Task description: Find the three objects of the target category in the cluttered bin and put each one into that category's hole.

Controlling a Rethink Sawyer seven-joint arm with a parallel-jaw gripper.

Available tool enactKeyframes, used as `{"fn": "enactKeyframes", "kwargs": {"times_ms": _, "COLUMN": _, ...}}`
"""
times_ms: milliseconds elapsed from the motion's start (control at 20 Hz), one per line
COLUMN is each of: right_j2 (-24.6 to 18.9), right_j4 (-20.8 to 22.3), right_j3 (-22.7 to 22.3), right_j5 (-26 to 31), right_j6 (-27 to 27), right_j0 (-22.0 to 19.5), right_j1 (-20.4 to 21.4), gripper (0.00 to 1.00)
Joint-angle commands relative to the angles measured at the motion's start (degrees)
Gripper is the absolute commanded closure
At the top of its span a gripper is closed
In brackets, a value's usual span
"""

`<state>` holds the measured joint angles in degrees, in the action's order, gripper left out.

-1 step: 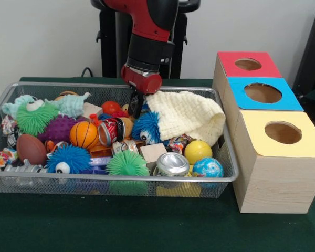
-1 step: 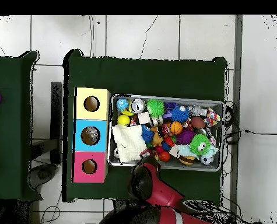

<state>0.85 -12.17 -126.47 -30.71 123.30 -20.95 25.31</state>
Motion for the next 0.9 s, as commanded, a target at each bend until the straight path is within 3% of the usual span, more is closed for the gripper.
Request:
{"fn": "enactKeyframes", "kwargs": {"times_ms": 50, "right_j2": -5.68, "right_j4": 1.16, "right_j3": 3.15, "right_j5": 0.03, "right_j6": 14.49, "right_j0": -2.58, "right_j1": -1.48, "gripper": 1.00}}
{"fn": "enactKeyframes", "kwargs": {"times_ms": 250, "right_j2": -6.02, "right_j4": 1.69, "right_j3": 1.78, "right_j5": 3.33, "right_j6": 13.07, "right_j0": -3.71, "right_j1": 2.23, "gripper": 1.00}}
{"fn": "enactKeyframes", "kwargs": {"times_ms": 600, "right_j2": -6.96, "right_j4": 0.28, "right_j3": -0.37, "right_j5": 14.90, "right_j6": 9.81, "right_j0": -4.70, "right_j1": 11.85, "gripper": 1.00}}
{"fn": "enactKeyframes", "kwargs": {"times_ms": 900, "right_j2": -6.78, "right_j4": 0.21, "right_j3": -0.87, "right_j5": 20.00, "right_j6": 9.83, "right_j0": -4.64, "right_j1": 15.76, "gripper": 1.00}}
